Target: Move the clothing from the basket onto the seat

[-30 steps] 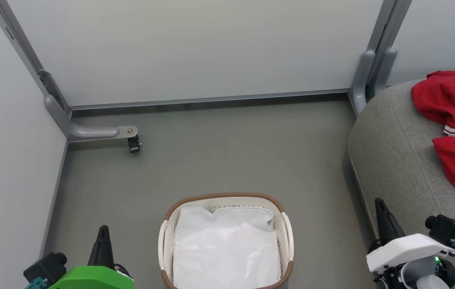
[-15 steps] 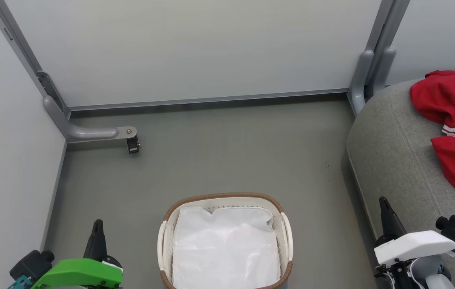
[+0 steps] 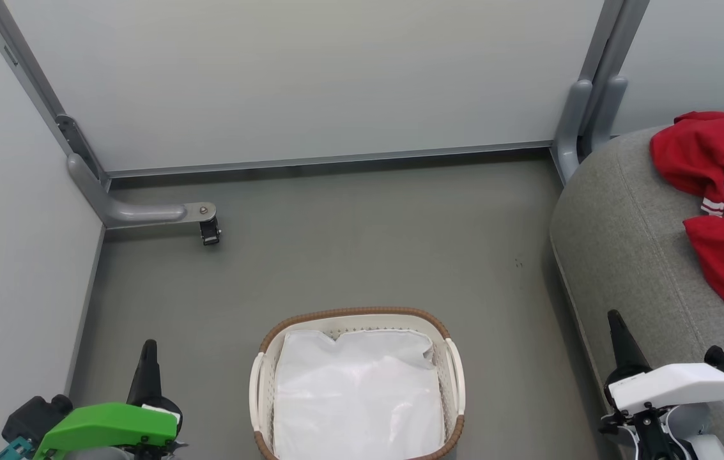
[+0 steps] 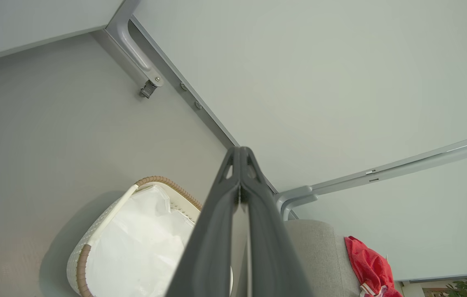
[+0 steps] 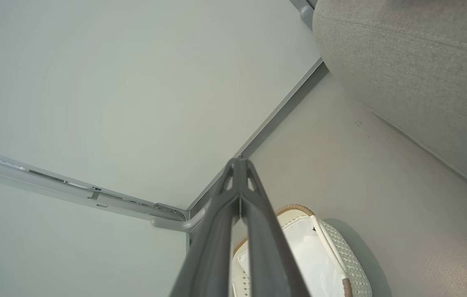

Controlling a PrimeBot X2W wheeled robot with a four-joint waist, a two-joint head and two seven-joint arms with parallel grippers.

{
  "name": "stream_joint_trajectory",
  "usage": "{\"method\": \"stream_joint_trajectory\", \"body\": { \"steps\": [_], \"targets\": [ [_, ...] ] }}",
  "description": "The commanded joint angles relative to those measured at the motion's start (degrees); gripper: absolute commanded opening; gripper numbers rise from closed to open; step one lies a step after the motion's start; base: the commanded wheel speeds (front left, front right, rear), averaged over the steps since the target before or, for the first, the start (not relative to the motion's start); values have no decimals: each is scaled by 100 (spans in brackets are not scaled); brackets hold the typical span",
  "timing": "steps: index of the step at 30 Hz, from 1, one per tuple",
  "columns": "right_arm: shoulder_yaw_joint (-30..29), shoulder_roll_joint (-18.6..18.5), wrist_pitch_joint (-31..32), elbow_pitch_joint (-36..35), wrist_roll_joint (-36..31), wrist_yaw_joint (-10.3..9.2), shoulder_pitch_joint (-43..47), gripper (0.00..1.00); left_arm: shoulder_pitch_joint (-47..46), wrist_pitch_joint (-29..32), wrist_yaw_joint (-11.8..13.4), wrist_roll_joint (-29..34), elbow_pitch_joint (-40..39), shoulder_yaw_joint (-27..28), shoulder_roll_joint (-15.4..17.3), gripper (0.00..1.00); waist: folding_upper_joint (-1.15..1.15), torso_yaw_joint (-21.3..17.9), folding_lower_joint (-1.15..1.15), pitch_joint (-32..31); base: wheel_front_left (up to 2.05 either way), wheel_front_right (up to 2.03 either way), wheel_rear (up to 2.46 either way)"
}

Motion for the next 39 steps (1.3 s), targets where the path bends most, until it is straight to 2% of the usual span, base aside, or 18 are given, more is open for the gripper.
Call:
{"method": "stream_joint_trajectory", "body": {
  "steps": [1,39],
  "targets": [
    [-29,-35,45,-89,178,-3,-132,0,-186,42,-32,-168,-77,61,8,0,0,-2,0,-1,0,0,0],
    [-239,-50,587,-228,2214,-4,-176,0,-369,589,-170,-1980,-220,412,-1,0,0,-65,0,-16,0,0,0]
  ]
}}
